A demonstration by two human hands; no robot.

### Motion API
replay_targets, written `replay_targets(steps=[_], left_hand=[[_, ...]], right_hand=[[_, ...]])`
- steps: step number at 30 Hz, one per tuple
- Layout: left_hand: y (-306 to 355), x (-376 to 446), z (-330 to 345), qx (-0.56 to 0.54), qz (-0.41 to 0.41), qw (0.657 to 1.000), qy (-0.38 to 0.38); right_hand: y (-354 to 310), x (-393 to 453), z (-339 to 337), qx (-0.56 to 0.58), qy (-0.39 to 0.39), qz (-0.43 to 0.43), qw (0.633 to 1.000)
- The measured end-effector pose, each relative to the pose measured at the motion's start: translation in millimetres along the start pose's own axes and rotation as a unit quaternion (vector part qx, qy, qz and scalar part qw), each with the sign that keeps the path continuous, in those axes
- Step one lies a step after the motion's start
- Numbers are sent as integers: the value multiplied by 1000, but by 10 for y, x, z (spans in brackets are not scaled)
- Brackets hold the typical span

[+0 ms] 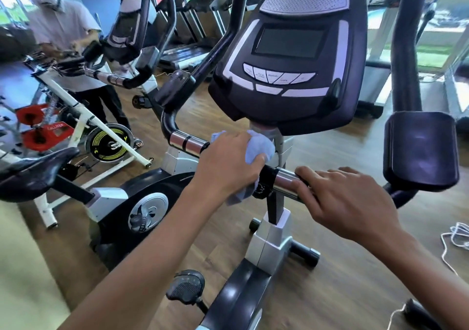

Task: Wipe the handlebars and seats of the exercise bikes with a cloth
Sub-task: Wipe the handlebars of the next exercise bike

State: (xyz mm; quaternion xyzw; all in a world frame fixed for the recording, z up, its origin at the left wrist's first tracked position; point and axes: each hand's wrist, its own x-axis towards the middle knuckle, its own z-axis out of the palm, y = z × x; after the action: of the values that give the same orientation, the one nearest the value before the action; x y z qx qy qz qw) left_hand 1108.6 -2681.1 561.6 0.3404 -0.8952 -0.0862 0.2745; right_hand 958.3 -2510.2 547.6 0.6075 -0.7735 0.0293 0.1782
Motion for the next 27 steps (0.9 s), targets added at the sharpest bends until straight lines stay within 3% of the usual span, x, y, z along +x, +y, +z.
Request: replay_targets(steps=[4, 8, 13, 15, 19, 23, 27], left_hand=[[148, 244, -9, 101, 0, 993, 61], [51, 67, 349, 18, 19, 994, 102], [-35, 179, 380, -21, -78, 986, 143], [60, 133, 430, -41, -82, 982, 166], [275, -231, 567, -102, 40, 970, 216], [-13, -26, 447, -71, 137, 968, 195], [-126, 139, 335, -74, 3, 977, 200]], right_hand=[[-27, -6, -53, -2, -9, -1, 1000], [-37, -24, -95, 0, -13, 4, 1000], [-54, -28, -100, -17, -1, 3, 1000], [-63, -25, -98, -26, 0, 7, 1000], [-65, -17, -75, -26, 16, 7, 1000], [-33, -50, -23, -25, 21, -2, 999], [101, -115, -169, 145, 37, -15, 989]])
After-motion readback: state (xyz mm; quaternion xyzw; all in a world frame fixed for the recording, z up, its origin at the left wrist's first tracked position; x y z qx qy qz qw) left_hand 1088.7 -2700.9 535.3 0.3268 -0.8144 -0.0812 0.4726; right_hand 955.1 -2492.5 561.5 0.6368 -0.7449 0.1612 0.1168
